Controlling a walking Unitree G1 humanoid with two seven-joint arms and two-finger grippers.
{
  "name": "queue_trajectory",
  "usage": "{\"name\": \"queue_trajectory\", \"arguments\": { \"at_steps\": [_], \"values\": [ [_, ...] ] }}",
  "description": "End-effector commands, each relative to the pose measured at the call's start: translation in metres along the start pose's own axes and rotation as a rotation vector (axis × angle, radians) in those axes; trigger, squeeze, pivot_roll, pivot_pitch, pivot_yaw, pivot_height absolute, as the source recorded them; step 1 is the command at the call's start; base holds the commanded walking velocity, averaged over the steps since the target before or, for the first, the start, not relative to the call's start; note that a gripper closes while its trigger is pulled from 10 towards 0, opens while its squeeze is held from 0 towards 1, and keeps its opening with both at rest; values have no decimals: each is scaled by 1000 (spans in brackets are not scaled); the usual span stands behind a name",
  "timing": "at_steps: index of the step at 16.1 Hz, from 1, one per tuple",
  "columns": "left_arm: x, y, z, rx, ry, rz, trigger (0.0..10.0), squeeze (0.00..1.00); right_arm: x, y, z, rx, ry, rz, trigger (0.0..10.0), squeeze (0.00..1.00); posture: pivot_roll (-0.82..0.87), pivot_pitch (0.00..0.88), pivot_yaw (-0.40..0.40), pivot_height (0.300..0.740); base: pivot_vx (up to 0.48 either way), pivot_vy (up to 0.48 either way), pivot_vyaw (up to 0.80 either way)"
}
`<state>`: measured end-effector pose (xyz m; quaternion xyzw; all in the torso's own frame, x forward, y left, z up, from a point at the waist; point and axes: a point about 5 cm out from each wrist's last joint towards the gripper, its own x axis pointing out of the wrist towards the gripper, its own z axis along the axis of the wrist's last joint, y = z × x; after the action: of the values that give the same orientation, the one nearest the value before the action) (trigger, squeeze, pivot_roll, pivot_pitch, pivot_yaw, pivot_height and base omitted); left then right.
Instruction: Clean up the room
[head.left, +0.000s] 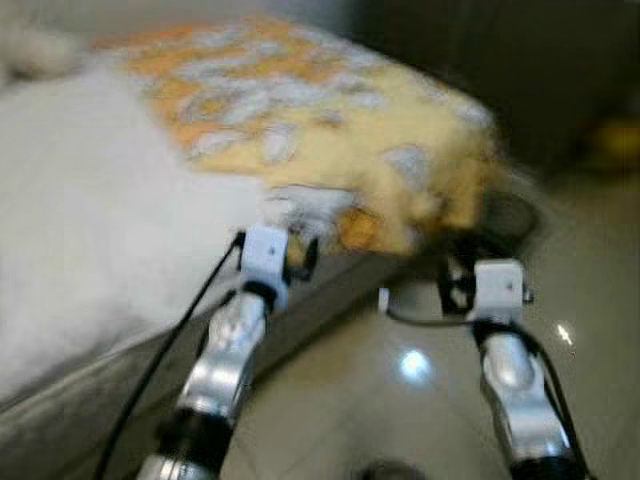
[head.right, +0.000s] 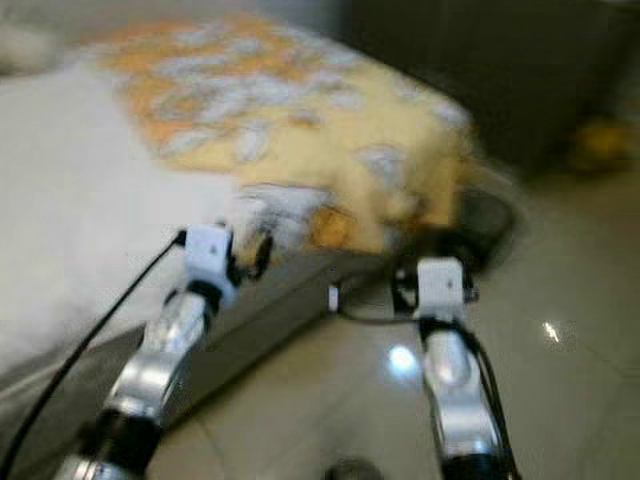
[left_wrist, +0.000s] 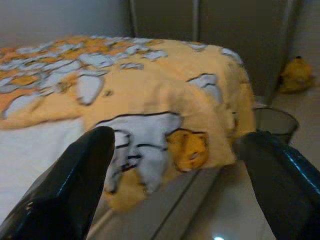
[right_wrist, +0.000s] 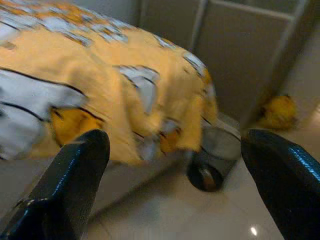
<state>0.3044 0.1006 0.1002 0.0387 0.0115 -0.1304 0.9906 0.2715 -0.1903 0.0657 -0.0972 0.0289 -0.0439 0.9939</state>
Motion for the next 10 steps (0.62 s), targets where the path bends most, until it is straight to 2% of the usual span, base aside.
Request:
{"name": "queue_trajectory", "arguments": {
  "at_steps": [1, 4, 9, 10],
  "values": [
    [1, 3, 7, -18, -24, 17, 10000, 0, 3, 1, 4, 6, -17, 3, 10000, 0, -165, 0, 74, 740, 281, 0, 0],
    [1, 10, 7, -23, -22, 78, 10000, 0, 3, 9, 5, 1, -27, 33, 10000, 0, -160, 0, 75, 740, 480, 0, 0],
    [2, 15, 4, -27, -6, 114, 10000, 0, 3, 7, 3, -7, -21, 40, 10000, 0, -164, 0, 73, 740, 480, 0, 0],
    [4, 14, 4, -1, 4, 116, 10000, 0, 4, 6, 4, -10, -23, 42, 10000, 0, -165, 0, 72, 740, 480, 0, 0]
  ]
}}
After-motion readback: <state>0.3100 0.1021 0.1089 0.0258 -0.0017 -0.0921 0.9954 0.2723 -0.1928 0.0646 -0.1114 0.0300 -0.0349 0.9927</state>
